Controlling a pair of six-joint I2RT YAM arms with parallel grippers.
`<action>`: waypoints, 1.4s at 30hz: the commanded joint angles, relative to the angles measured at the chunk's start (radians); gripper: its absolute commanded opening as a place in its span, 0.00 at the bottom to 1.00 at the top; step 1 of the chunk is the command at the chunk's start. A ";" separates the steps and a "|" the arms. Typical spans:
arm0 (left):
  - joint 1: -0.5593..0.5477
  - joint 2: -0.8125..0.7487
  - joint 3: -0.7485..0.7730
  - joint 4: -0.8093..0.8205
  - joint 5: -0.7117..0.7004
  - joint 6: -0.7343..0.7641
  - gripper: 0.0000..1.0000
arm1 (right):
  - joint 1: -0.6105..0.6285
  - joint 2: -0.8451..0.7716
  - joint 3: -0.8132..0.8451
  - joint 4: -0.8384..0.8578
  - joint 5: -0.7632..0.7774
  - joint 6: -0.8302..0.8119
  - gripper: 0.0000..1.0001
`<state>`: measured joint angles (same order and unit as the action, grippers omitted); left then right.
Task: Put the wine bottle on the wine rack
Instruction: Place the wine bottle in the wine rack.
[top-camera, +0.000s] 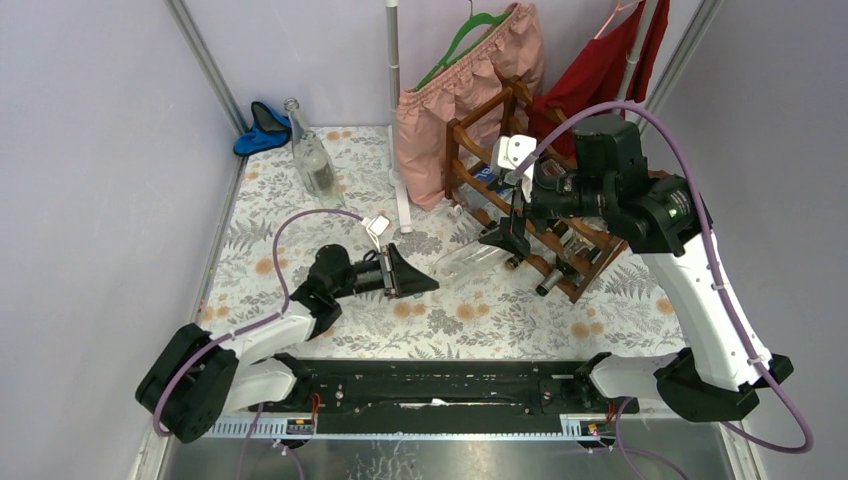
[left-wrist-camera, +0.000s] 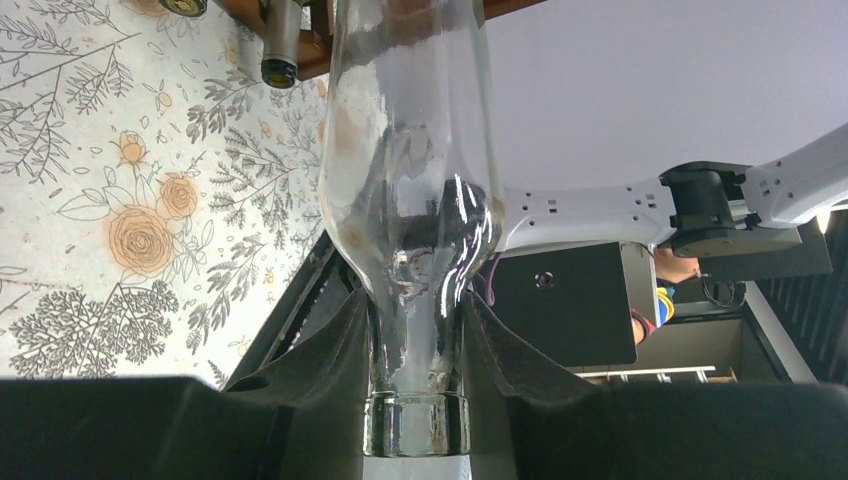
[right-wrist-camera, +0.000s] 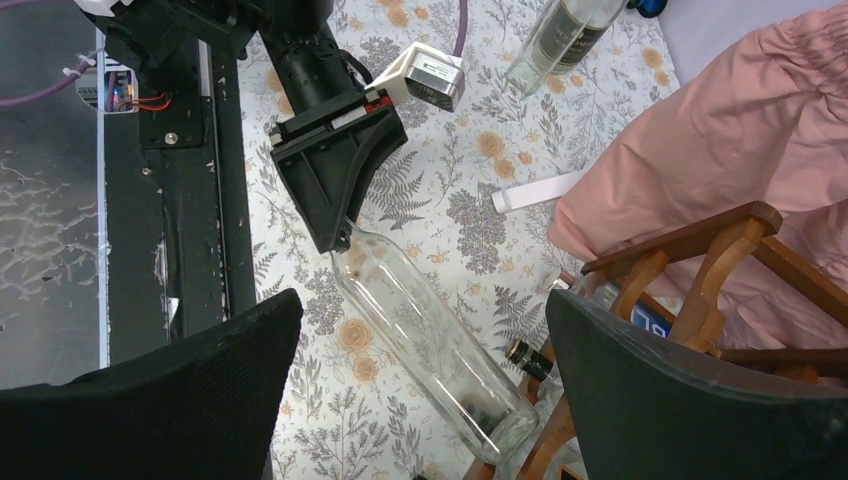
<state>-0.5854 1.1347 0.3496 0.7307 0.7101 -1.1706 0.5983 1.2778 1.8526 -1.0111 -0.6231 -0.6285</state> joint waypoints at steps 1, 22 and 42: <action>-0.030 0.049 0.081 0.224 -0.034 0.026 0.00 | -0.009 -0.040 -0.007 0.048 -0.022 0.026 1.00; -0.106 0.325 0.254 0.309 -0.121 0.077 0.00 | -0.028 -0.097 -0.052 0.072 -0.047 0.043 1.00; -0.172 0.698 0.569 0.376 -0.271 0.132 0.00 | -0.038 -0.118 -0.111 0.119 -0.054 0.078 1.00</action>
<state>-0.7467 1.7893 0.8333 0.9146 0.4767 -1.0595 0.5682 1.1797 1.7432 -0.9298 -0.6498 -0.5690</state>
